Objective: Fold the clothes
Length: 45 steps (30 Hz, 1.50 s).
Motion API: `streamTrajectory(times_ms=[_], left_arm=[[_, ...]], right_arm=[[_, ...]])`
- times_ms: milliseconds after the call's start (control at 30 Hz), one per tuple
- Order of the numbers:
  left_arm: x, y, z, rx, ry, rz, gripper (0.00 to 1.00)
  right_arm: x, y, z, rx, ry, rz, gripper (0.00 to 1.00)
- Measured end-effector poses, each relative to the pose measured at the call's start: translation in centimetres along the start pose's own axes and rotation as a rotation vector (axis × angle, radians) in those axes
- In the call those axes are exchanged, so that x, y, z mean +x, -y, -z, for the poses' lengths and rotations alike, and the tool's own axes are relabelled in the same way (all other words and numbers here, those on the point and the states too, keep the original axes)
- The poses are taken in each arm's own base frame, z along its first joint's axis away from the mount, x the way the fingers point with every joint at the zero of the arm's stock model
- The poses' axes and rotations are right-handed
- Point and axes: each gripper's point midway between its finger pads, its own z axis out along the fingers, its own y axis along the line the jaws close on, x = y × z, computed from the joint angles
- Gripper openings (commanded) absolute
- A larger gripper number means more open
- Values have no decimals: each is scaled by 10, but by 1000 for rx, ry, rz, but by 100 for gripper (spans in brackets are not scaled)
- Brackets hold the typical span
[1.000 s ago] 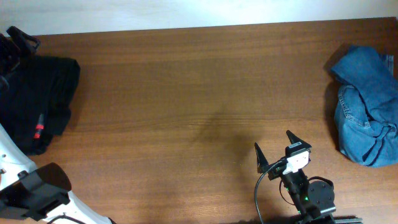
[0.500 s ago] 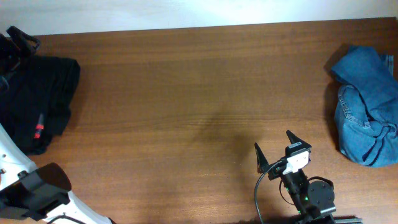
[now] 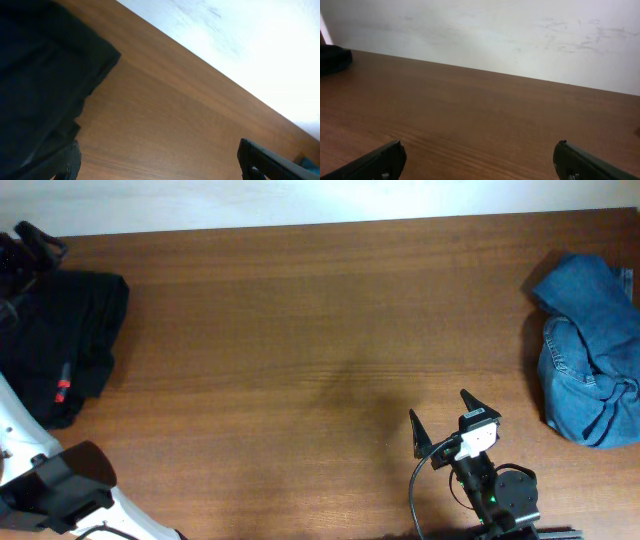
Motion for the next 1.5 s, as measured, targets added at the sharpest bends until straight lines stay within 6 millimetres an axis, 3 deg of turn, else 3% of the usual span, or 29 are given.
streamTrajectory(times_ms=[100, 200, 433, 567, 800, 967, 1200, 1333, 1500], left_arm=[[9, 26, 1, 15, -6, -51, 99], [22, 71, 16, 66, 8, -137, 99], [82, 191, 84, 272, 59, -384, 99], [118, 234, 118, 383, 64, -489, 99], [170, 278, 153, 532, 29, -615, 99], [205, 285, 180, 594, -19, -670, 99], [251, 248, 229, 593, -109, -691, 99], [261, 229, 256, 600, -83, -694, 99], [260, 212, 283, 594, 16, -699, 99]], right_arm=[[0, 0, 0, 0, 0, 1, 99], [0, 0, 0, 0, 0, 0, 99], [0, 0, 0, 0, 0, 0, 99], [0, 0, 0, 0, 0, 0, 99], [0, 0, 0, 0, 0, 0, 99], [0, 0, 0, 0, -1, 0, 99], [0, 0, 0, 0, 0, 0, 99], [0, 0, 0, 0, 0, 0, 99], [0, 0, 0, 0, 0, 0, 99]])
